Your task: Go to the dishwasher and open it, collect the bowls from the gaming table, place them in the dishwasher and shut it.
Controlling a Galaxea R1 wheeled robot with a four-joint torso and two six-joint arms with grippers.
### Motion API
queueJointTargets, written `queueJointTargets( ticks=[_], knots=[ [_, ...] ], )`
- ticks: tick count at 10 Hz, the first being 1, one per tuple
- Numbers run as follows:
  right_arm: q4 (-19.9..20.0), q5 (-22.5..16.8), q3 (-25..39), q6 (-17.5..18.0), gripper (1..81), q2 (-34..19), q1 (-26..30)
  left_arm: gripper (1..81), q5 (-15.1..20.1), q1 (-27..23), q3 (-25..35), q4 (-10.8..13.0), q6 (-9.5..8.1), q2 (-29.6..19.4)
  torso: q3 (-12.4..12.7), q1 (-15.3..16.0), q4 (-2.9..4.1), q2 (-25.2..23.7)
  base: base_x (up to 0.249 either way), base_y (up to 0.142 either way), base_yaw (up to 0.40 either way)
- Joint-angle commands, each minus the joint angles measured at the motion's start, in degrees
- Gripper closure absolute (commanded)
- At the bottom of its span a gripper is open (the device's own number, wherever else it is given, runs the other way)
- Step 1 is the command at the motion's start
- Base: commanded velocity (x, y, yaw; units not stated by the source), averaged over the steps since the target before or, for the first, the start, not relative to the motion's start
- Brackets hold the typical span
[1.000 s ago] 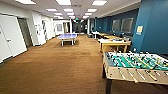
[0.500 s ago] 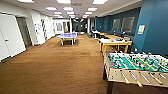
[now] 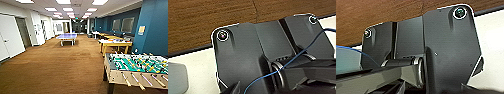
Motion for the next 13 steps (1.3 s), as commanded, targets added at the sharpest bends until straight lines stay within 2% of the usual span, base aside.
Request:
queueJointTargets(
  ticks=[1,13],
  knots=[
    [-0.4,-2.7,0.1,-0.2,1.0,0.2,3.1,1.0,2.7,-2.9,-0.2,-0.1,0.0,-0.1,0.0,0.0,0.0,0.0,0.1,0.0,0.0],
    [-0.3,-2.7,0.3,-0.1,1.0,1.0,3.2,1.0,2.7,-2.9,-0.2,-0.1,0.0,-0.1,0.0,-0.2,0.0,0.0,0.14,0.0,0.0]
  ],
)
